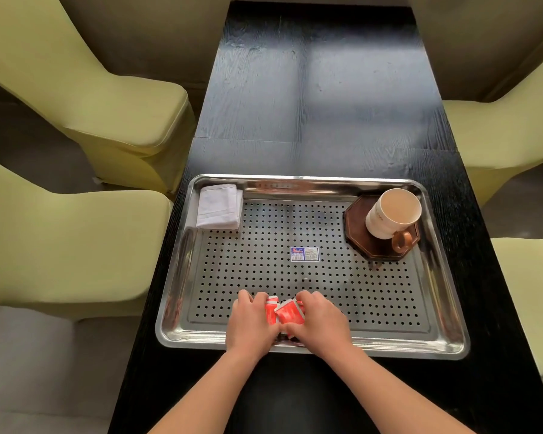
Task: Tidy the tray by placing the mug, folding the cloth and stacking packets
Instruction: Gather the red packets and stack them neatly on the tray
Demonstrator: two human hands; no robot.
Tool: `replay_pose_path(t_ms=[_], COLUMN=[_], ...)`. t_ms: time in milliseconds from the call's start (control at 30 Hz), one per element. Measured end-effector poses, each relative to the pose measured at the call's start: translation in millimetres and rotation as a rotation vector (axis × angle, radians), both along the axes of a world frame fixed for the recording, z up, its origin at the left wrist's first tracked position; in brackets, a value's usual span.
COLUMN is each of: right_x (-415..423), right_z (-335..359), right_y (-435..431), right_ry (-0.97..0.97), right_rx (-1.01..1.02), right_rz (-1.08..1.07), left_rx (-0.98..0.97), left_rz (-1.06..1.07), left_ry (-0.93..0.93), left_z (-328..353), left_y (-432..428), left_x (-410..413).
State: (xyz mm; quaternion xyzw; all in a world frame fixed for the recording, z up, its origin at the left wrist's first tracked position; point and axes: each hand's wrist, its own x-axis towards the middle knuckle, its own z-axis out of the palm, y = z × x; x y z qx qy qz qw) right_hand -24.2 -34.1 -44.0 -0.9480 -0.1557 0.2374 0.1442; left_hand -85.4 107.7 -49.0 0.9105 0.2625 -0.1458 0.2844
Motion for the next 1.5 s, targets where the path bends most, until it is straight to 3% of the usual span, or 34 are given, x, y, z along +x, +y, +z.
replay_pose_path(t_ms=[133,267,333,467,600,767,867,967,1067,1233,1500], right_x=[3.5,7.8,11.7,20.8,16.1,5.2,0.3,-1.6,3.8,8.4,22.0], right_z=[3.4,10.6,14.8,15.1,10.4,5.9,2.8,0.1,-0.5,-1.3,19.7], right_y=[0.0,-8.8,-16.2,-30.1,-27.5,-22.1,-15.9,-5.9,0.4,-6.2,-20.3], right_ry=[0.056,0.21,0.153,-0.121,-0.026,-0.014,-0.088,-0.162,-0.196,-0.176,-0.017], right_rx=[0.01,0.255,0.307,0.164,0.081,0.101,0.099,-0.021,-0.128,-0.069,0.337], right_rz=[-0.074,-0.266,-0.295,-0.212,-0.138,-0.116,0.021,0.232,0.3,0.175,-0.258], left_rx=[0.039,0.027,-0.013,-0.169,-0.195,-0.033,0.119,0.295,0.293,0.253,0.273], left_rz=[-0.013,0.005,0.044,0.219,0.312,0.269,0.14,0.023,-0.012,-0.024,-0.075], left_ry=[0.023,0.015,-0.012,-0.086,-0.099,-0.039,-0.027,0.001,0.042,0.072,-0.003], left_z=[0.7,2.4,2.5,8.1,9.5,6.6,6.0,7.0,6.6,6.3,-1.3], left_y=[-1.2,-0.6,2.3,13.5,21.8,28.2,28.8,27.3,25.3,23.4,21.5], left_x=[0.3,-1.5,-2.8,-1.2,-2.7,-6.0,-10.5,-12.3,-13.8,-16.0,-11.3])
